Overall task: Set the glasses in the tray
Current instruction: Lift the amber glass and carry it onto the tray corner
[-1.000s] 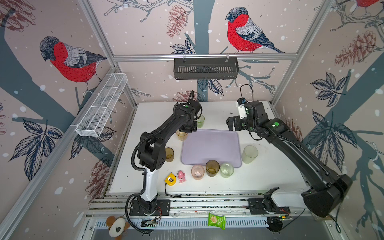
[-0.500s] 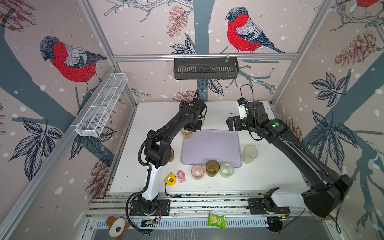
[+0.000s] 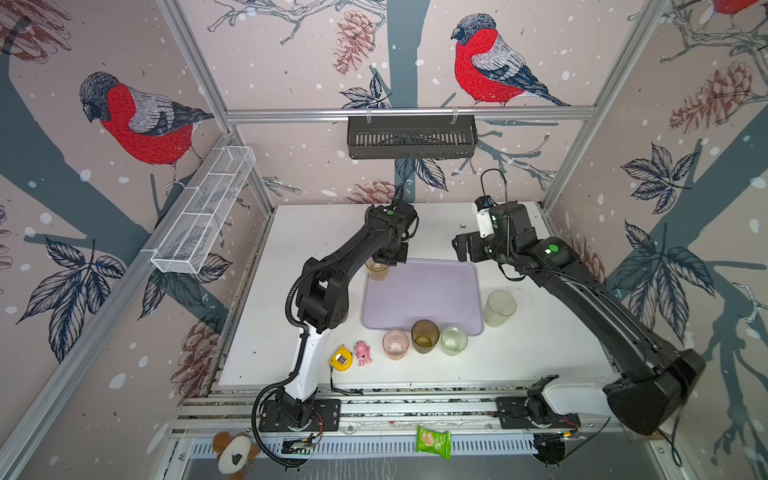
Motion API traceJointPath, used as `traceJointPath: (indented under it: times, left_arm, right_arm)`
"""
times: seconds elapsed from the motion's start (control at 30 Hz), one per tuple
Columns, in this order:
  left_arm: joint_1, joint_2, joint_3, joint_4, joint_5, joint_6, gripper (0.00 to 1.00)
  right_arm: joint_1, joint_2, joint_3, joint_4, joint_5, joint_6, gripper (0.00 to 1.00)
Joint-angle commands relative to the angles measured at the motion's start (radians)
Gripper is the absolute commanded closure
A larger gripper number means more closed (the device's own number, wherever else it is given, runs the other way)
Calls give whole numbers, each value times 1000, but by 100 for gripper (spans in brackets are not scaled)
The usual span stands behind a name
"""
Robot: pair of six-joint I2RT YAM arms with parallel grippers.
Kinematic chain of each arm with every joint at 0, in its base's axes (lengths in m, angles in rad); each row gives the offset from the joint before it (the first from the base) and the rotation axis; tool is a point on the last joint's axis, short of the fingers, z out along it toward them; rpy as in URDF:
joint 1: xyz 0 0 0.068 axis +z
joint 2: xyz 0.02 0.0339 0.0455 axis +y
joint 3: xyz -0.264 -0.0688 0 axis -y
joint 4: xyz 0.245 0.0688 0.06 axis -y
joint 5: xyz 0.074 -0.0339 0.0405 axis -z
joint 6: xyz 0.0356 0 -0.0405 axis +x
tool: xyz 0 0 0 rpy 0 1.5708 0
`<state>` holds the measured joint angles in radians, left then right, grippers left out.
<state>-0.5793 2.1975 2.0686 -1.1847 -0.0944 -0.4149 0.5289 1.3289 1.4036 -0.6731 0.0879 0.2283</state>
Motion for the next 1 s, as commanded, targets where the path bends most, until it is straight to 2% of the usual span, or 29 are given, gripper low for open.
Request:
traceJointPath:
  times: [0.0,0.97]
  left_arm:
    - [-3,7,12,-18,2,4,96]
    - [-19,48,37,-26,1,10,96]
  right_arm:
    - [-1,-6,-2,19,14,-4,0]
    - [-6,-7,1,18,16,-9,0]
